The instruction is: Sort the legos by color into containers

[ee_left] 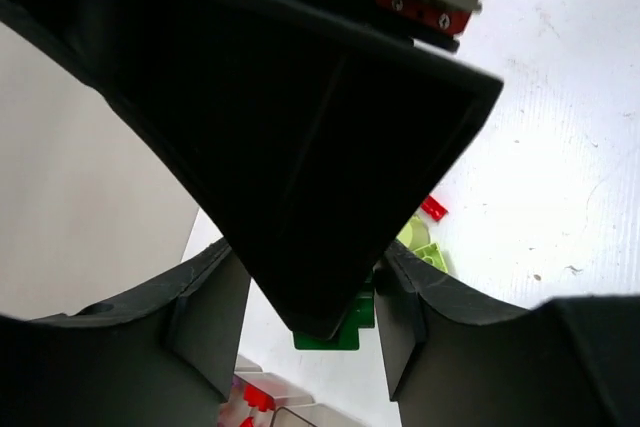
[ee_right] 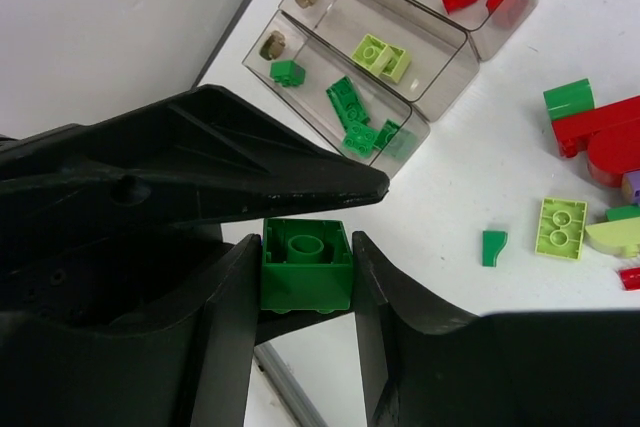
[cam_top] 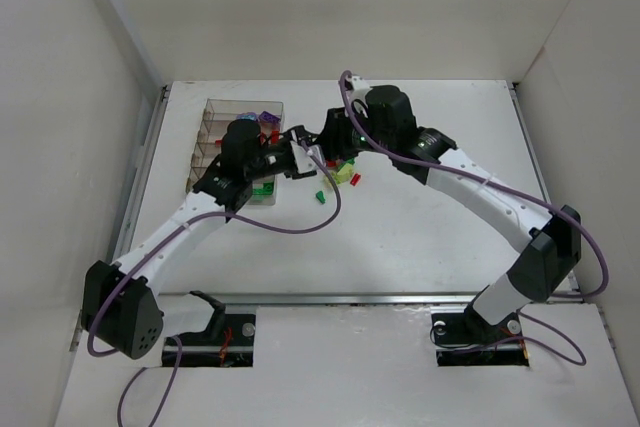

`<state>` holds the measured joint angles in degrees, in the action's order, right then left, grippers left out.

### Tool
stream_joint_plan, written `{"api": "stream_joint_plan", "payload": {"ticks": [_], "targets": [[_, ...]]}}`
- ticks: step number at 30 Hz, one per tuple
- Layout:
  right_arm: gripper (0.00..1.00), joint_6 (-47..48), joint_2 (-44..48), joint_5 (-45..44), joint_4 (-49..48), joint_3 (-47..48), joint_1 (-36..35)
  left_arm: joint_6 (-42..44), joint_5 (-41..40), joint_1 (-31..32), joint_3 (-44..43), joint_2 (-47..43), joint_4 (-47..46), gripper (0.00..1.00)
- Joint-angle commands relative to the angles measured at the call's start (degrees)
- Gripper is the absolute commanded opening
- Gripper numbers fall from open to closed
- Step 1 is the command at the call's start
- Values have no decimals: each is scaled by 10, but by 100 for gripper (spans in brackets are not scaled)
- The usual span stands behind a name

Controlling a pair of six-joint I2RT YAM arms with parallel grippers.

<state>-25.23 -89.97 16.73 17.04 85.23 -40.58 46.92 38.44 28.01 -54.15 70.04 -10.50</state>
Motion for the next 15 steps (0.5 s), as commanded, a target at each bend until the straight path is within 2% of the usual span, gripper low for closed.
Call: {"api": "stream_joint_plan", "payload": {"ticks": [1, 3, 5, 7, 8, 10, 12, 13, 14, 15], "targets": [[0, 8, -12, 0, -34, 2, -5, -24, 2, 1, -26, -24, -23, 47], [0, 8, -19, 0, -34, 9, -5, -24, 15, 1, -26, -30, -6, 47], [0, 8, -25, 11, -34, 25, -5, -19, 26, 1, -26, -35, 11, 38], [0, 8, -31, 17, -34, 33, -5, -19, 26, 1, -26, -35, 19, 26], [0, 8, -36, 23, -34, 39, -5, -19, 26, 1, -21, -35, 19, 13], [0, 8, -36, 23, -34, 39, -5, -19, 21, 1, -21, -35, 24, 2], [12, 8, -36, 23, -29, 39, -5, -24, 14, 1, -21, -40, 24, 0], [22, 8, -36, 23, -29, 39, -5, -24, 7, 1, -16, -40, 30, 0], [38, 8, -36, 23, -29, 39, -5, -24, -2, 1, -16, -46, 36, 0], [77, 13, -36, 18, -23, 45, -5, -24, -8, 1, -11, -46, 36, 0]]}}
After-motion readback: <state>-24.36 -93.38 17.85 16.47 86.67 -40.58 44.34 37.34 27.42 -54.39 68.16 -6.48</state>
